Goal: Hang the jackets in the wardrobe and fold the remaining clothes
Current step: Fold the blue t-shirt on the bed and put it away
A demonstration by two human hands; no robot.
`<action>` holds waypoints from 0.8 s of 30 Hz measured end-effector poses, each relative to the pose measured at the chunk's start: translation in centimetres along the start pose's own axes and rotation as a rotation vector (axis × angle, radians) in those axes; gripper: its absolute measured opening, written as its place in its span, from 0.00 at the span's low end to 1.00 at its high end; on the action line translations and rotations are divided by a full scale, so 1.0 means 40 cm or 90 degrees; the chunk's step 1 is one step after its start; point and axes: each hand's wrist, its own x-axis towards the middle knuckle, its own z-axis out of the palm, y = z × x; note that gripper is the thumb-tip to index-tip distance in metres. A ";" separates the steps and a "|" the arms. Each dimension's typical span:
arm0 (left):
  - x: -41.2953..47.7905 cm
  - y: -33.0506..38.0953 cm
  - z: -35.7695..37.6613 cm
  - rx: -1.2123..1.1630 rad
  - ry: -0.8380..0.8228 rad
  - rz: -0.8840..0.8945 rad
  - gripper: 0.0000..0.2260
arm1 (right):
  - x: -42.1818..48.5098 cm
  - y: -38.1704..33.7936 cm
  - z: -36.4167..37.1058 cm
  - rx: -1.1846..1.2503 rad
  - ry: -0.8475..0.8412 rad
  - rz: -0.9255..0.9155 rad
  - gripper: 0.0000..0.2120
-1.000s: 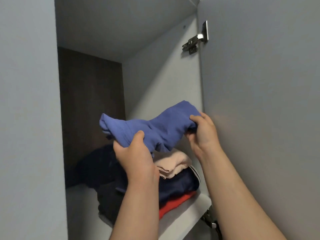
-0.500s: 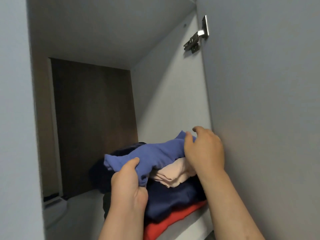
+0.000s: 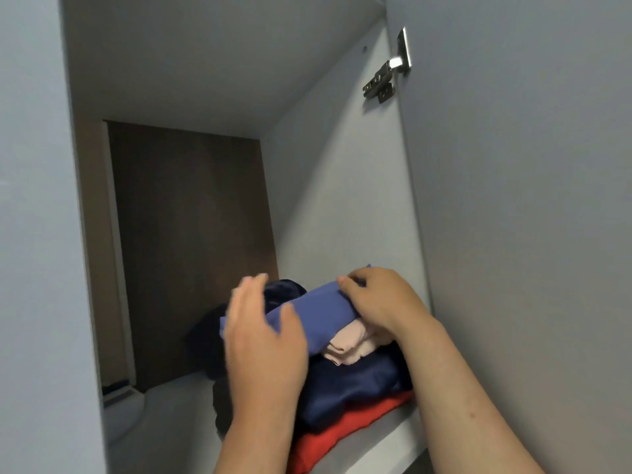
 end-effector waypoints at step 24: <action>0.007 -0.070 0.076 0.342 -0.311 0.020 0.29 | -0.021 -0.001 0.002 -0.060 -0.027 0.015 0.27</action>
